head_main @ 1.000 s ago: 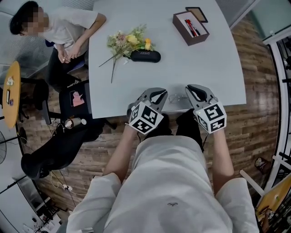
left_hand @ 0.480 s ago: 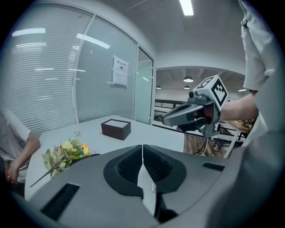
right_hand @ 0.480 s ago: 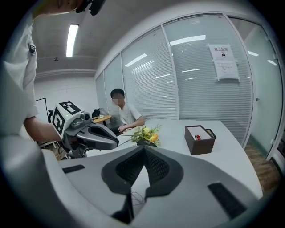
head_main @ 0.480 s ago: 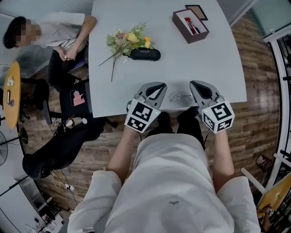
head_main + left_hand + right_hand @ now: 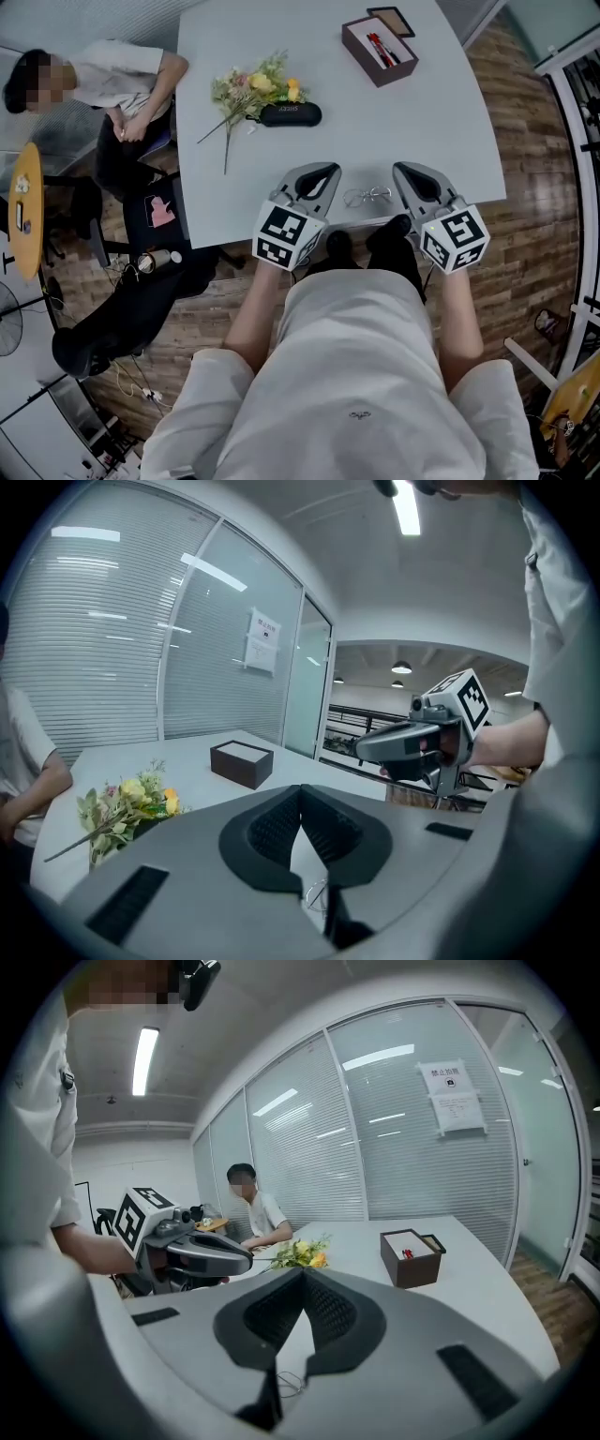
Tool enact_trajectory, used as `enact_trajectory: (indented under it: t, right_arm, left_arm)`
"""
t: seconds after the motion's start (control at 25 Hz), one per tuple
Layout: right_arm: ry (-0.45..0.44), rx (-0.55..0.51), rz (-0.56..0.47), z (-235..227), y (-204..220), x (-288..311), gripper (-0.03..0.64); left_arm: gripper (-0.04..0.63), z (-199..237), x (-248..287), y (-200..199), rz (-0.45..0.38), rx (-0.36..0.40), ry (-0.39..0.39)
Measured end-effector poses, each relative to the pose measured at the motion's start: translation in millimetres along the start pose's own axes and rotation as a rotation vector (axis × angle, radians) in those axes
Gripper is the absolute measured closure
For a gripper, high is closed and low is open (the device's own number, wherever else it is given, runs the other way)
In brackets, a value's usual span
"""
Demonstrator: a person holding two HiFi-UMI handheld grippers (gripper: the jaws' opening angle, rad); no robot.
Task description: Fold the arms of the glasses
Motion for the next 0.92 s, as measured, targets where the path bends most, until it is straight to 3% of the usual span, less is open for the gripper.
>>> enact_trajectory:
  t: [0.92]
  right_arm:
    - [0.007,-0.033,-0.004,-4.8,-7.7,1.0,0.614]
  left_arm:
    - [0.577,2.5,8.3,-2.5,-0.031,-0.027,0.016]
Point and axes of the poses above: the fingertips, and each gripper's own axes: x forward along the fingers, z to its left, y out of its underside, the point moved 10 cm from there along -x, backward along the fingers, and after that the axes turned 7 degrees about x, right-handed, at the moved point
